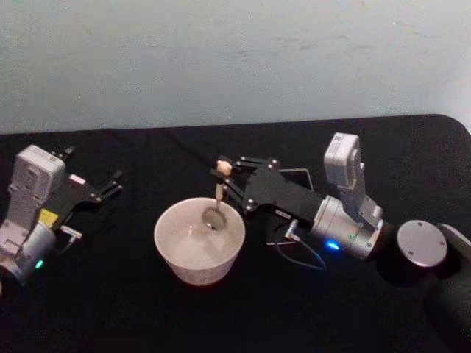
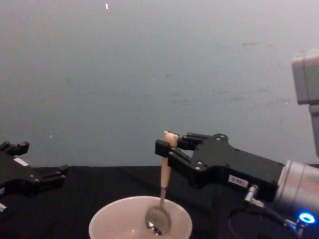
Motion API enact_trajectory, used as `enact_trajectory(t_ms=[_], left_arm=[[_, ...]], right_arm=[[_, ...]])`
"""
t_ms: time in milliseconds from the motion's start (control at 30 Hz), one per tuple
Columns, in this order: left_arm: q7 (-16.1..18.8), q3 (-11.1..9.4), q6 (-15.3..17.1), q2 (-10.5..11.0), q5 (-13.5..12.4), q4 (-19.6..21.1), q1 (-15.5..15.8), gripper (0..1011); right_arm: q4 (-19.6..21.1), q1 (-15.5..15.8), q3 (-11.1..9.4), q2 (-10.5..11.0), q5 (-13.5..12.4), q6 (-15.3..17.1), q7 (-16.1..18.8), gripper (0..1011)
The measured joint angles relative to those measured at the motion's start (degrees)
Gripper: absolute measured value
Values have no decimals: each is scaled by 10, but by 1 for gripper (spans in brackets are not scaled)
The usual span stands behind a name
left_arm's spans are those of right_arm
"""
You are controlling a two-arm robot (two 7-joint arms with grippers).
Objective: Pick up the stirring spoon with one hand, stir inside the cup, then place it back in its original position.
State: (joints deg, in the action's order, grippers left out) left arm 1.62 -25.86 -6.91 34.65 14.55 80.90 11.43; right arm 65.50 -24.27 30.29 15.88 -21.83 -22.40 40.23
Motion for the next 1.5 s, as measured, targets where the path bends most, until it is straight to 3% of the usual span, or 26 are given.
enact_trajectory(t_ms=[567,867,1200,1500], left_arm=[[0,0,0,0,0,0,0,1001],[0,0,0,0,0,0,0,1001],[0,0,0,0,0,0,0,1001],[0,0,0,0,0,0,0,1001]], right_arm=[[70,52,-13,37,-18,24,6,213],[101,70,1,46,-31,38,22,213],[77,47,24,22,-31,34,31,213],[31,11,23,-4,-21,17,20,213]])
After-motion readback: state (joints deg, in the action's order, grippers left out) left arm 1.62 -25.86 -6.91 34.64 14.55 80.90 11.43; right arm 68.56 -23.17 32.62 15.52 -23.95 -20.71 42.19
